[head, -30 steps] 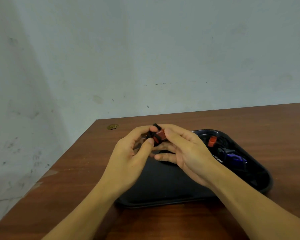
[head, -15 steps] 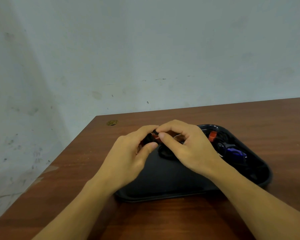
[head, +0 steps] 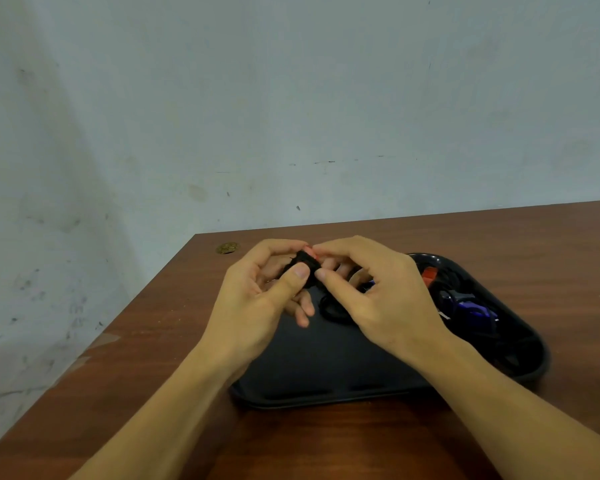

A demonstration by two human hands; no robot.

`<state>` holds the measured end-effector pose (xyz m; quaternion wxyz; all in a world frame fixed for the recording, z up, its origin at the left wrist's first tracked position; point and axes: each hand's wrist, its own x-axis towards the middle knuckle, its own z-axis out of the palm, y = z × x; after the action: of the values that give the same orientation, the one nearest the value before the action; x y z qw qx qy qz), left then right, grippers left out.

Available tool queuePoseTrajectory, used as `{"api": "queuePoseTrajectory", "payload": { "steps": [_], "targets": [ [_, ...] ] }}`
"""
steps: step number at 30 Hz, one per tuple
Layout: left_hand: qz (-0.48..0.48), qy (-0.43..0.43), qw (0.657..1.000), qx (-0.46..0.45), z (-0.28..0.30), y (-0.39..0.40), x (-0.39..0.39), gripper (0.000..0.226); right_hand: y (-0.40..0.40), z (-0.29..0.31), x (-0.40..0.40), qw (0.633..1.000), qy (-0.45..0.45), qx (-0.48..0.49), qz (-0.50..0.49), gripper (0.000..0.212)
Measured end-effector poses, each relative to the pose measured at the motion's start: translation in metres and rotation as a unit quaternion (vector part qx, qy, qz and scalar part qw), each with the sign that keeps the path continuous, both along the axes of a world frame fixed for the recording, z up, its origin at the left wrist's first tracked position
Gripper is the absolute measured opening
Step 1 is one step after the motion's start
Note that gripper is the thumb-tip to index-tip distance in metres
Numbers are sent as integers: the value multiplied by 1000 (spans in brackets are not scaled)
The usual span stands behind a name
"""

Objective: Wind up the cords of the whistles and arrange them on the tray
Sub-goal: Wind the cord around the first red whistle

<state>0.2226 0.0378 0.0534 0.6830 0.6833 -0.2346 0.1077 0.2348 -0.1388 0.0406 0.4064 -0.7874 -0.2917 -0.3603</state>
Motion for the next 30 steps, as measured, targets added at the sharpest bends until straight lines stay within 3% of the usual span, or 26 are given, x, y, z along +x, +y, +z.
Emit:
{"api": "queuePoseTrajectory", "payload": {
  "steps": [8,12,17,26,30],
  "targets": [
    [-51,147,978,-142,5,-11,-10,31,1,2,1,993,-99,-61,-22,22],
    [-33,203,965,-163,6,-9,-7,22,11,0,-6,999,36,-7,35,28],
    [-29,274,937,-216,7,-13,-10,20,21,-2,-11,974,208,77,53,14],
    [-55,306,913,-263,13,-6,-12,19,23,4,-23,964,203,72,153,14],
    [-38,315,908,-273,14,-8,-14,26,21,5,-19,967,204,73,134,14]
  ]
}}
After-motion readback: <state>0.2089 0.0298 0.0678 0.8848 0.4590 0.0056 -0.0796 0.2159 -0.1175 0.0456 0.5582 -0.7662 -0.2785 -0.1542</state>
